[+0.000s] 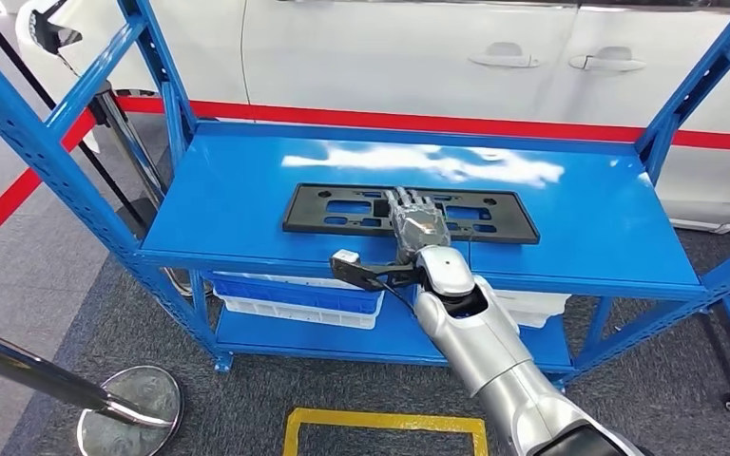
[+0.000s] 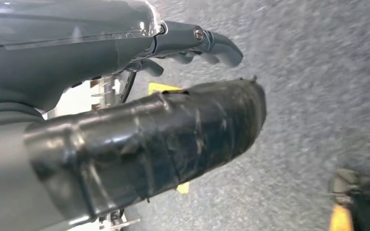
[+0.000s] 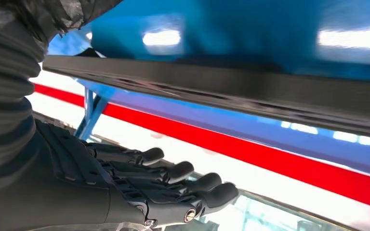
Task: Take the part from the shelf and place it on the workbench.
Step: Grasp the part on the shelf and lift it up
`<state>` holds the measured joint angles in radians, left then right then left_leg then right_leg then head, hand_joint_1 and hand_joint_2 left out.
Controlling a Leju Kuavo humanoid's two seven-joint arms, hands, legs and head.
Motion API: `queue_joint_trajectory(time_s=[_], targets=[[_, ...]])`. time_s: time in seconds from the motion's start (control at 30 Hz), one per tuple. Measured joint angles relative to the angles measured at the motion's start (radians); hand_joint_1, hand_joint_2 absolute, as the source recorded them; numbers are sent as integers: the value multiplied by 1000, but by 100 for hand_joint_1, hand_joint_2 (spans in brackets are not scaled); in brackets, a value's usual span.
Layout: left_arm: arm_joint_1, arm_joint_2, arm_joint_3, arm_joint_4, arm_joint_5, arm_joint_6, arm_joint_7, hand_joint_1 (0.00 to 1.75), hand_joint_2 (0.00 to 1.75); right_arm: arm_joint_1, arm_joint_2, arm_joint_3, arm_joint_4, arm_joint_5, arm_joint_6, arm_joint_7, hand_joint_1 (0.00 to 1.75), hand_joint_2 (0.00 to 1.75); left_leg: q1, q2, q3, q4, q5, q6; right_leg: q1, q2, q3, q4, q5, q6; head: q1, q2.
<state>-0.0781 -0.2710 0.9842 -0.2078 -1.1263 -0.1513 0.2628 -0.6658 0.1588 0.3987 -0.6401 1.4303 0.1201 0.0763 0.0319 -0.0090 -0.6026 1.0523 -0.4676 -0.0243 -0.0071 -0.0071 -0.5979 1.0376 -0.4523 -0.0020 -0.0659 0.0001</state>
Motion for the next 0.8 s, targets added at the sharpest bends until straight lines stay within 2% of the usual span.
queue_joint_trajectory(time_s=[0.07,0.13,0.17,0.27,0.3,0.33,0.37,0.4,0.47,0.5,0.57,0.6,0.67,0.7,0.77,0.8], targets=[[0,-1,0,0,-3,-2,3,0,0,2,3,-5,-3,7,1,0,0,175,-2,-2,-4,5,2,21,0,3,-4,4,0,7,0,0],[0,-1,0,0,-4,-3,5,0,0,4,4,-10,-3,11,1,-1,0,175,-2,-1,-4,4,4,34,-4,5,-11,24,-16,13,0,0],[0,-1,0,0,-4,-3,5,0,0,4,4,-13,-4,11,1,-1,0,175,-2,-1,-4,3,5,40,-5,5,-26,58,-39,16,0,0],[0,-1,0,0,-4,-3,2,0,0,9,4,-17,-5,15,1,-3,0,175,-9,0,-6,3,5,48,-5,5,-115,244,-123,20,0,0],[0,-1,1,0,-4,-3,0,0,0,13,4,-18,-5,17,1,-4,0,175,-12,0,-6,3,4,49,-4,5,-135,282,-129,17,0,0],[0,-1,1,0,-4,-3,-4,0,0,15,4,-20,-5,19,1,-5,0,175,-15,-1,-5,3,4,50,-1,6,-138,282,-116,11,0,0],[0,-1,1,0,-3,-3,-7,0,0,17,4,-21,-5,20,0,-5,0,175,-19,-2,-5,3,4,51,3,6,-121,243,-86,1,0,0],[0,-1,1,0,-3,-2,-10,0,0,16,4,-22,-5,21,0,-5,0,175,-21,-2,-3,3,4,51,11,7,-89,174,-48,-13,0,0],[0,-5,1,0,-2,-2,-13,0,0,14,4,-25,-6,22,0,-6,0,175,-22,-2,-3,1,5,50,26,5,-32,50,-2,-40,0,0],[0,-7,1,0,-1,-2,-13,0,0,13,4,-28,-6,23,0,-7,0,131,-20,-1,-4,0,6,48,33,5,-18,19,5,-49,0,0],[0,-8,1,0,-1,-1,-13,0,0,12,4,-34,-6,24,-1,-12,0,44,-15,1,-2,-7,9,41,40,5,-13,2,8,-57,1,0],[0,-8,1,0,-1,0,-13,0,0,11,5,-36,-6,25,-1,-14,0,0,-15,2,-1,-10,9,38,36,4,-6,-11,14,-57,1,0],[-1,-7,1,0,1,2,-15,0,0,4,8,-40,-7,26,0,-20,0,0,-19,3,-8,12,-11,30,26,2,13,-46,29,-57,1,0],[-1,-6,2,0,2,3,-17,0,0,-1,11,-40,-6,27,0,-23,0,0,-19,4,-25,51,-35,27,21,0,20,-59,35,-55,1,0],[-2,-5,2,0,3,5,-20,0,0,-9,16,-43,-2,30,-1,-26,0,0,-16,4,-80,167,-91,17,20,-2,21,-63,37,-54,1,0],[-2,-5,3,0,4,6,-21,0,0,-10,18,-44,2,32,-1,-27,0,0,-13,4,-102,211,-102,12,20,-2,19,-59,36,-53,0,0]])
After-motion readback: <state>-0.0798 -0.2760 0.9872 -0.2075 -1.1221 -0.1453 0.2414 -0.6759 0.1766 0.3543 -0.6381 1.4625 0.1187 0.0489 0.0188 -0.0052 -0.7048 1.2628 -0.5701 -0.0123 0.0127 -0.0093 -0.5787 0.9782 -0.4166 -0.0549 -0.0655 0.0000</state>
